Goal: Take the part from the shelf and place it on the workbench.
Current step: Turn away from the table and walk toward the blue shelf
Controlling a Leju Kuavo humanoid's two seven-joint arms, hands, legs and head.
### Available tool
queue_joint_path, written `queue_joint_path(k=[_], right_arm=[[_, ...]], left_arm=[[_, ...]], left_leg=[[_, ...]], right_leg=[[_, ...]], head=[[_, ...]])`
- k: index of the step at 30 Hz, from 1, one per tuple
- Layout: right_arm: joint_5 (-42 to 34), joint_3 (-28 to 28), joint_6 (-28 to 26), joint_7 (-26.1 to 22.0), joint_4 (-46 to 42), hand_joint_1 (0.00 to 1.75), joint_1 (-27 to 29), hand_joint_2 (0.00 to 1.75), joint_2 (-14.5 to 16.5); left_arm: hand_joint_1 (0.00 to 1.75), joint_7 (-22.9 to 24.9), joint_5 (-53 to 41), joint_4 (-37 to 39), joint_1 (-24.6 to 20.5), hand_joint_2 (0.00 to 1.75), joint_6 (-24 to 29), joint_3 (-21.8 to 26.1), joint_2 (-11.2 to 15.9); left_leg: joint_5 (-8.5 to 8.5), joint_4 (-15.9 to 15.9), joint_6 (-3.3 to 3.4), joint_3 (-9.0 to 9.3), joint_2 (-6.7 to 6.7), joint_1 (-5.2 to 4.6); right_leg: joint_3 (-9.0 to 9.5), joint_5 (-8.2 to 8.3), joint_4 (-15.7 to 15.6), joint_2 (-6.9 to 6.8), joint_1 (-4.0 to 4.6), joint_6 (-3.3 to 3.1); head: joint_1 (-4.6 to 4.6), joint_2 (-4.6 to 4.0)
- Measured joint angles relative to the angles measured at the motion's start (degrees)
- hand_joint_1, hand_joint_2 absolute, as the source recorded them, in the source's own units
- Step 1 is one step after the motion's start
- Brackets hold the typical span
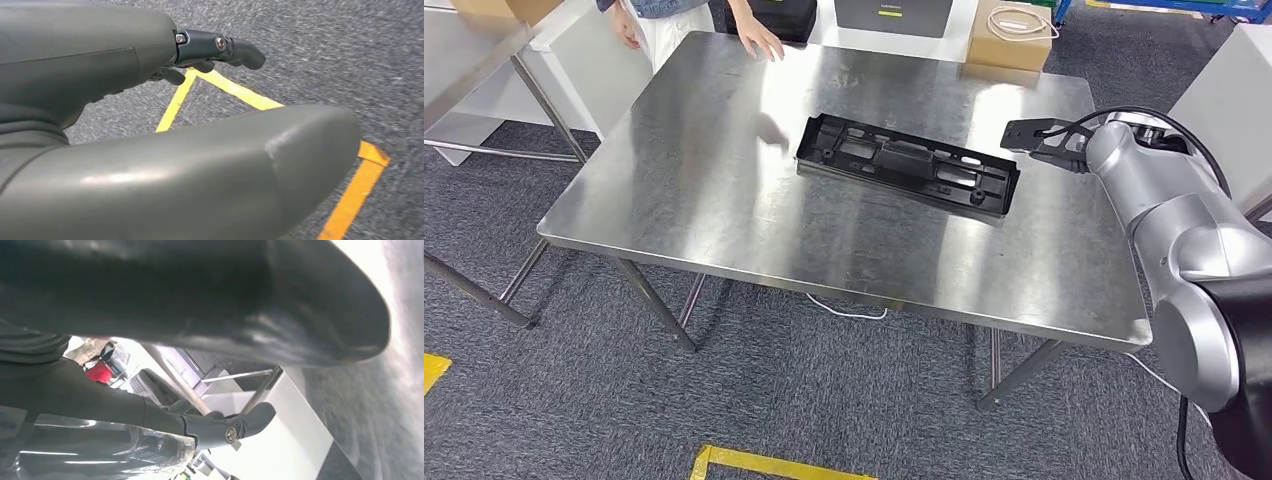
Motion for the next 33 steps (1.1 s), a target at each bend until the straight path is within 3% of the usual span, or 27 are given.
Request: queue_joint_path(k=[2, 4, 5, 7, 9, 10, 12, 13, 14, 15, 16, 19, 21, 23, 24, 26, 28, 29, 30, 31, 32, 33], right_arm=[[0.0, 0.0, 0.0, 0.0, -0.01, 0.0, -0.02, 0.0, 0.02], [0.01, 0.0, -0.01, 0.0, -0.08, 0.0, -0.13, 0.0, 0.06], [0.01, 0.0, -0.02, 0.0, -0.12, 0.0, -0.2, 0.0, 0.07], [0.02, 0.0, -0.02, 0.0, -0.14, 0.0, -0.27, 0.0, 0.11], [0.02, 0.0, -0.02, 0.0, -0.13, 0.0, -0.36, 0.0, 0.33], [0.03, 0.0, -0.02, 0.01, -0.13, 0.0, -0.4, 0.0, 0.48], [0.07, 0.0, -0.02, 0.02, -0.14, 0.0, -0.51, 0.0, 0.73], [0.1, 0.0, -0.02, 0.02, -0.14, 0.0, -0.51, 0.0, 0.8], [0.14, 0.0, -0.02, 0.02, -0.13, 0.0, -0.49, 0.0, 0.85], [0.16, 0.0, -0.02, 0.02, -0.13, 0.0, -0.45, 0.0, 0.89], [0.2, 0.0, -0.02, 0.02, -0.13, 0.0, -0.42, 0.0, 0.9], [0.4, 0.0, -0.1, 0.04, -0.19, 0.0, -0.54, 0.0, 0.84], [0.78, 0.01, -0.45, 0.23, -0.25, 0.0, -0.67, 0.0, 0.76], [1.23, 0.02, -0.93, 0.75, -0.24, 0.0, -0.53, 0.0, 0.58], [1.42, 0.02, -1.15, 1.09, -0.22, 0.0, -0.41, 0.0, 0.39], [1.69, 0.02, -1.68, 1.85, -0.15, 0.0, -0.21, 0.0, -0.14], [1.86, 0.02, -2.57, 2.66, -0.07, 0.0, 0.31, 0.0, -0.64], [1.91, 0.02, -3.13, 3.02, -0.04, 0.0, 0.83, 0.0, -0.85], [1.97, 0.02, -3.7, 3.37, -0.01, 0.0, 1.47, 0.0, -1.04], [2.02, 0.02, -4.3, 3.71, 0.01, 0.0, 2.14, 0.0, -1.17], [2.06, 0.02, -4.99, 4.03, 0.02, 0.0, 2.73, 0.0, -1.26], [2.07, 0.02, -5.83, 4.36, 0.02, 0.0, 3.19, 0.0, -1.33]], left_arm=[[0.0, 0.0, 0.0, -0.01, -0.02, 0.0, -0.01, -0.01, -0.08], [0.0, 0.0, 0.0, -0.02, -0.03, 0.0, -0.01, 0.0, -0.16], [0.0, 0.0, 0.0, -0.02, -0.03, 0.0, -0.01, 0.0, -0.19], [0.0, 0.0, 0.0, -0.02, 0.0, 0.0, -0.01, 0.01, -0.22], [0.0, 0.0, 0.0, -0.02, 0.06, 0.0, 0.0, 0.01, -0.14], [0.0, 0.0, 0.0, -0.02, 0.09, 0.0, 0.0, 0.02, -0.1], [0.0, 0.0, 0.0, -0.02, 0.12, 0.0, -0.03, 0.02, -0.1], [0.0, -0.01, 0.0, -0.02, 0.11, 0.0, -0.04, 0.02, -0.1], [0.0, -0.01, 0.0, -0.02, 0.11, 0.0, -0.07, 0.01, -0.1], [0.0, -0.01, 0.0, -0.02, 0.1, 0.0, -0.1, 0.01, -0.08], [0.0, -0.01, -0.01, -0.02, 0.1, 0.0, -0.14, 0.01, -0.07], [0.0, 0.0, -0.03, -0.04, 0.02, 0.0, -0.32, 0.02, -0.09], [0.0, 0.0, -0.04, -0.03, -0.03, 0.0, -0.37, 0.03, -0.14], [0.0, 0.0, -0.04, -0.03, -0.04, 0.0, -0.36, 0.04, -0.11], [0.0, -0.01, -0.06, -0.04, -0.08, 0.0, -0.36, 0.05, -0.11], [0.0, -0.02, -0.15, -0.05, -0.12, 0.0, -0.37, 0.1, -0.09], [0.0, -0.04, -0.28, -0.07, -0.14, 0.0, -0.38, 0.16, -0.07], [0.0, -0.04, -0.34, -0.07, -0.13, 0.0, -0.38, 0.2, -0.08], [0.0, -0.04, -0.38, -0.07, -0.13, 0.0, -0.38, 0.22, -0.1], [0.0, -0.03, -0.41, -0.07, -0.13, 0.0, -0.38, 0.23, -0.14], [0.0, -0.03, -0.44, -0.07, -0.14, 0.0, -0.37, 0.25, -0.17], [0.0, -0.02, -0.48, -0.07, -0.16, 0.0, -0.34, 0.25, -0.22]], left_leg=[[0.98, 0.05, -0.27, -1.13, 0.0, -0.11], [1.89, 0.05, -0.76, -1.89, 0.0, -0.28], [2.32, 0.05, -1.03, -2.09, 0.0, -0.31], [3.13, -0.13, -1.61, -2.29, -0.05, -0.28], [1.79, 1.09, -2.33, -3.1, -0.32, -0.05], [-0.29, 3.22, -2.76, -3.92, -0.47, 0.14], [-5.85, 10.48, -3.59, -6.08, -0.55, 0.75], [-7.8, 14.19, -4.03, -6.91, -0.55, 1.12], [-8.72, 16.66, -4.43, -7.13, -0.52, 1.52], [-8.64, 17.28, -4.83, -6.44, -0.5, 1.94], [-7.74, 15.7, -5.21, -4.66, -0.44, 2.36], [-5.23, 5.03, -6.1, 3.08, -0.41, 3.16], [-5.12, 2.01, -5.77, 4.49, -0.75, 2.78], [-4.3, 1.62, -4.39, 3.75, -0.88, 2.1], [-3.65, 1.26, -3.5, 3.42, -0.84, 1.83], [-2.06, 0.49, -1.71, 2.31, -0.74, 1.53], [-0.64, 0.44, -0.8, 0.61, -0.7, 1.05], [0.0, 0.44, -0.6, -0.2, -0.7, 0.77], [0.63, 0.46, -0.46, -0.98, -0.7, 0.48], [1.24, 0.46, -0.34, -1.68, -0.71, 0.18], [1.82, 0.47, -0.26, -2.35, -0.73, -0.13], [2.42, 0.49, -0.19, -2.94, -0.73, -0.34]], right_leg=[[5.42, 1.69, -6.92, 0.0, 0.05, 0.53], [10.62, 2.15, -14.5, -0.01, 0.49, 0.24], [11.69, 2.01, -16.39, 0.01, 0.73, -0.06], [11.53, 2.65, -17.01, 0.0, 0.73, -0.65], [11.1, 3.74, -17.49, -0.19, 0.02, -1.62], [10.74, 4.4, -17.71, -0.28, -0.38, -2.15], [9.82, 5.43, -17.73, -0.35, -0.51, -2.72], [9.3, 5.87, -17.72, -0.35, -0.55, -2.65], [8.81, 6.26, -17.67, -0.35, -0.66, -2.45], [8.34, 6.59, -17.56, -0.36, -0.85, -2.13], [7.9, 6.87, -17.4, -0.36, -1.12, -1.79], [6.67, 7.64, -16.77, -0.39, -1.53, -0.58], [5.99, 8.43, -16.68, -0.38, -1.3, 0.6], [5.57, 9.38, -17.23, -0.4, -1.28, 2.07], [5.06, 9.14, -17.12, -0.41, -1.43, 2.42], [3.0, 5.76, -13.15, -0.4, -1.57, 1.95], [0.24, 0.76, -4.78, -0.25, -1.34, 1.14], [-0.47, -0.56, -1.36, -0.16, -1.09, 1.17], [-0.2, -0.79, 0.26, -0.08, -0.76, 1.37], [1.06, -0.18, -0.12, -0.02, -0.37, 1.57], [3.25, 0.81, -2.43, 0.0, 0.02, 1.57], [6.18, 1.44, -6.15, 0.03, 0.52, 1.17]], head=[[-0.01, 0.0], [-0.02, 0.0], [0.03, 0.0], [0.06, 0.0], [0.07, 0.0], [0.01, 0.0], [-0.14, 0.0], [-0.17, 0.0], [-0.18, 0.0], [-0.19, 0.0], [-0.19, 0.0], [-0.31, 0.0], [-0.26, 0.0], [-0.22, 0.0], [-0.23, 0.0], [0.0, 0.0], [0.22, 0.0], [0.23, 0.0], [0.25, 0.0], [0.27, 0.0], [0.29, 0.0], [0.31, 0.0]])
